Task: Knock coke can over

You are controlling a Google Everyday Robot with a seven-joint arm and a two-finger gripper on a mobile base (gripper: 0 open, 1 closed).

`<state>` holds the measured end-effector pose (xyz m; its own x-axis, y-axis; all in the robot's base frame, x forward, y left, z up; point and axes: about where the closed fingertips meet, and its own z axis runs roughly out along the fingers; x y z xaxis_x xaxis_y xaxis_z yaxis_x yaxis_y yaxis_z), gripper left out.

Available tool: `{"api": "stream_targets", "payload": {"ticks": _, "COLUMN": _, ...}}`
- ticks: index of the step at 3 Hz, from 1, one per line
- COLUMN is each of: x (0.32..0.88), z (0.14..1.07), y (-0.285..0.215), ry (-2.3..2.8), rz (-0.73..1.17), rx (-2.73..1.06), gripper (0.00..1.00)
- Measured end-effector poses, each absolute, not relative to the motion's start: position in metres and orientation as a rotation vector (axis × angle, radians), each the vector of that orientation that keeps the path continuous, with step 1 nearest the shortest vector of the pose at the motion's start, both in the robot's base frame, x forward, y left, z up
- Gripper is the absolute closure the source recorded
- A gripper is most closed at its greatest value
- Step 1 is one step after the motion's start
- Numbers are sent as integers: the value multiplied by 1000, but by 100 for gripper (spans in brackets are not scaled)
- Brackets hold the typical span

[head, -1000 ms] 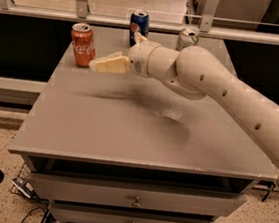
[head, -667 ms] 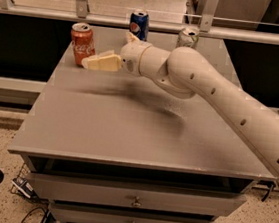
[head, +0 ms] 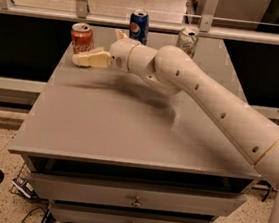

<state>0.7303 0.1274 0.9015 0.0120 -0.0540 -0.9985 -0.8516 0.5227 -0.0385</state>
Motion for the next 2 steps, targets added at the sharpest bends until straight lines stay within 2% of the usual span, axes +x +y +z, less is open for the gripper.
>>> {"api": "stream_targets", "payload": {"ticks": 2, "x": 744, "z": 901, "y": 148, "ry": 1434, "rz": 736, "rx": -863, "gripper": 0}}
